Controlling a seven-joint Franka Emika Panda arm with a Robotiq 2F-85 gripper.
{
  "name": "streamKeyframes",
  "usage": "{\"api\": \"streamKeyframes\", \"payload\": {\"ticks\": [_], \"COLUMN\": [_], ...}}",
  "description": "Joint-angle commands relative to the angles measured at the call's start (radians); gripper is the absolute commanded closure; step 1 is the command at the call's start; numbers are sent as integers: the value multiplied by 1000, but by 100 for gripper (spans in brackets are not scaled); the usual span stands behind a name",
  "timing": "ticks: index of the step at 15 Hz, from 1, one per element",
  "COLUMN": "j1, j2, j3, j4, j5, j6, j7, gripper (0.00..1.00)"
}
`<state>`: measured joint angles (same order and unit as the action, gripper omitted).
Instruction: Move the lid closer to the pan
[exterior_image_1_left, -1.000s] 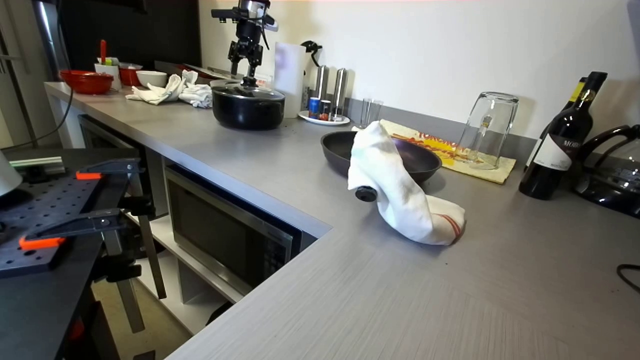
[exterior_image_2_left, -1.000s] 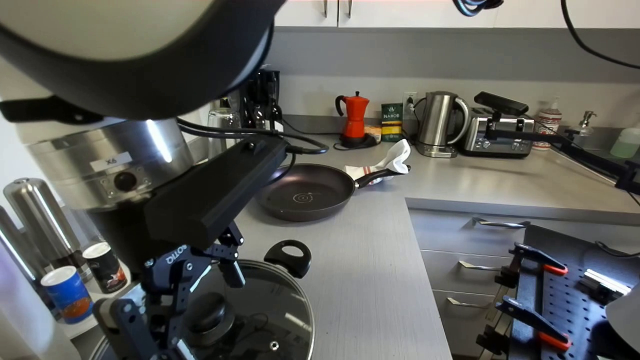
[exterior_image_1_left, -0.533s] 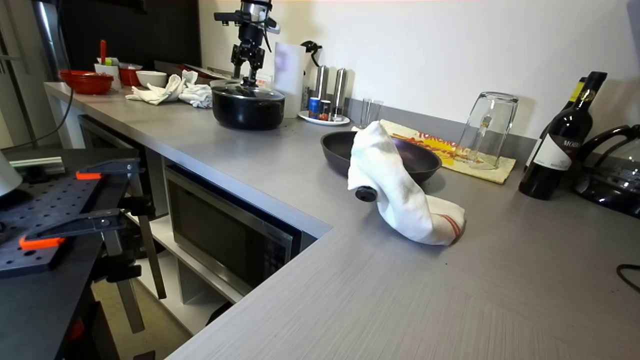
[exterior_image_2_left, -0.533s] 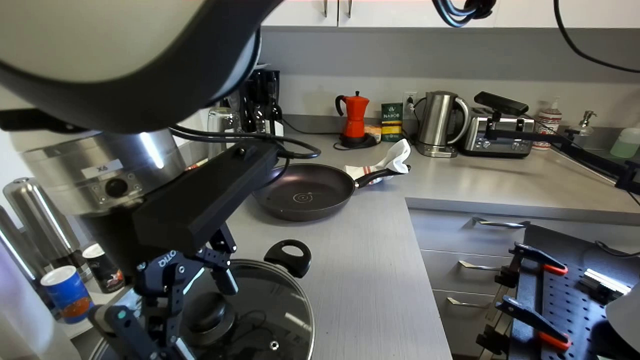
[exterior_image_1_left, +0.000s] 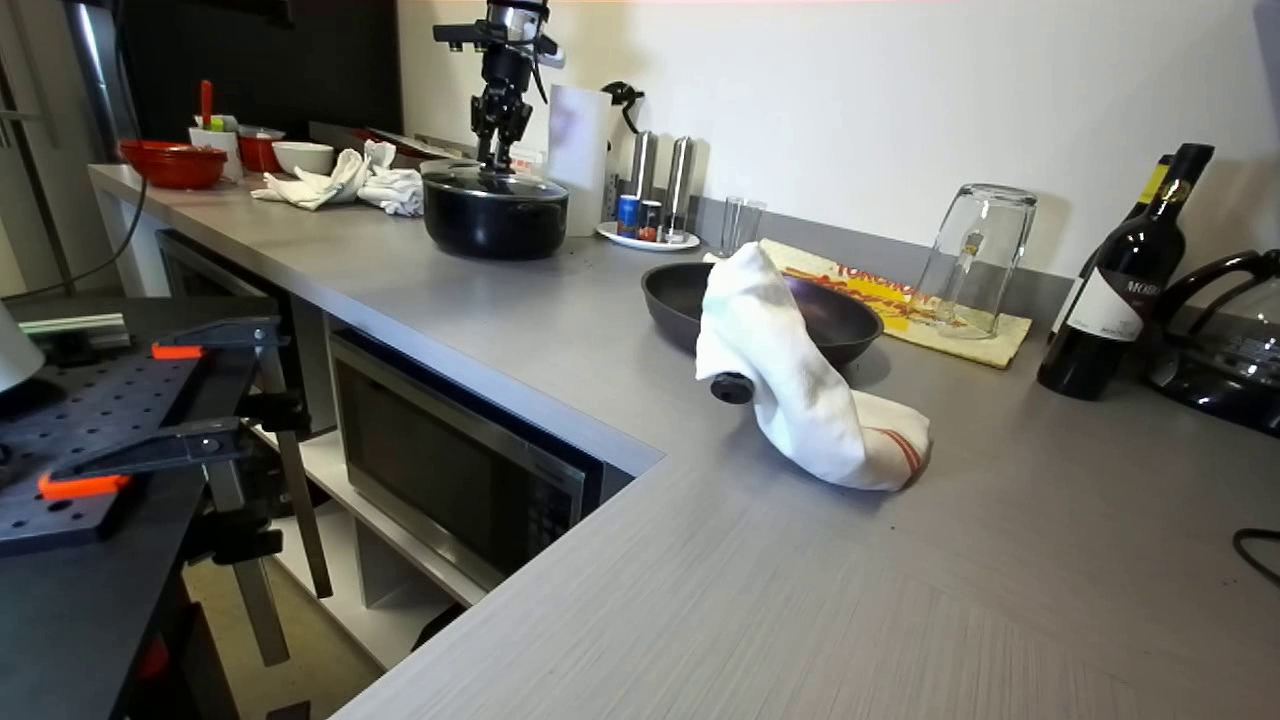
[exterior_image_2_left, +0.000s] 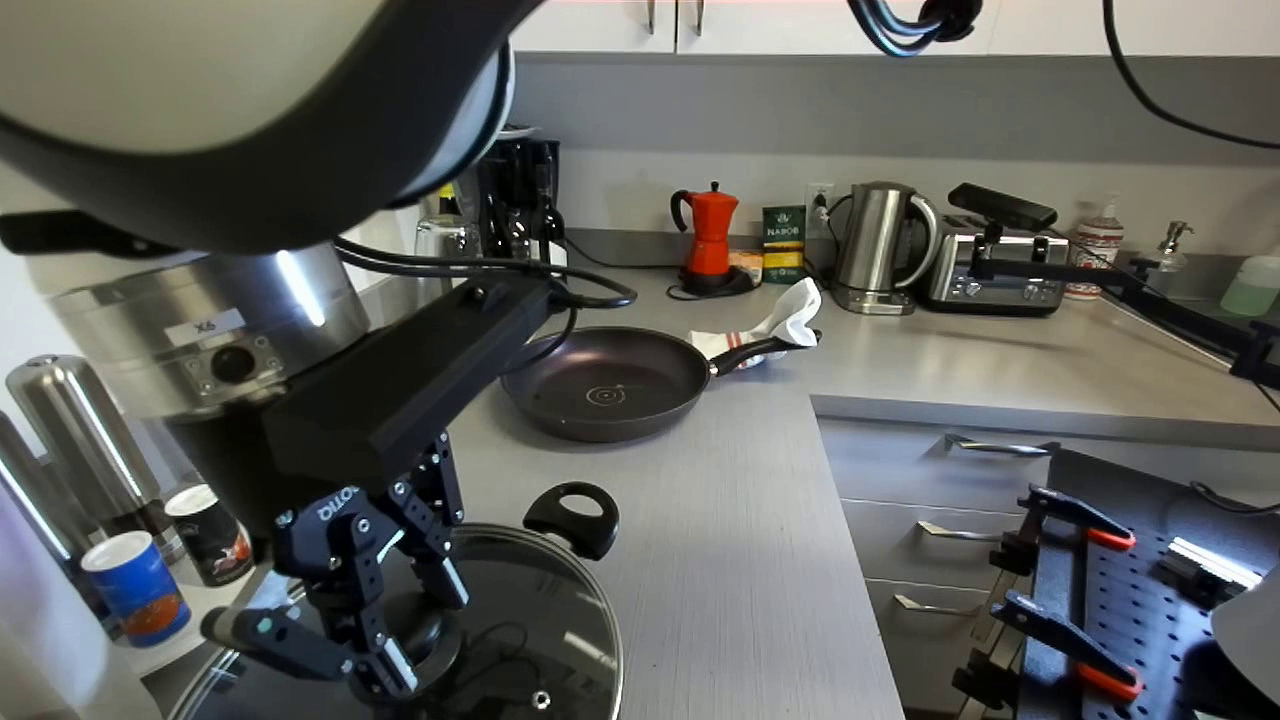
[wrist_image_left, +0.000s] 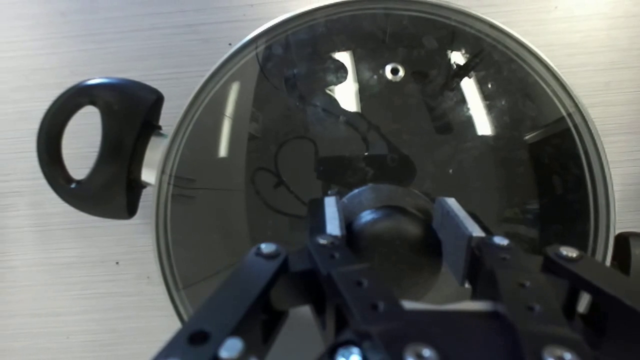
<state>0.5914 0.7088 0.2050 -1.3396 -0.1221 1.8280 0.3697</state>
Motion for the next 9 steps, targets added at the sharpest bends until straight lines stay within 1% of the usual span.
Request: {"api": "streamKeyframes", "payload": {"ticks": [1, 4, 9], "j1": [20, 24, 52], "j2": [24, 19, -18], "j3": [-13, -16, -37], "j4": [53, 54, 49], "j5": [-12, -16, -47], "j6": [-34, -39, -50], "j7": [-13, -4, 35], "gripper": [77, 77, 77]}}
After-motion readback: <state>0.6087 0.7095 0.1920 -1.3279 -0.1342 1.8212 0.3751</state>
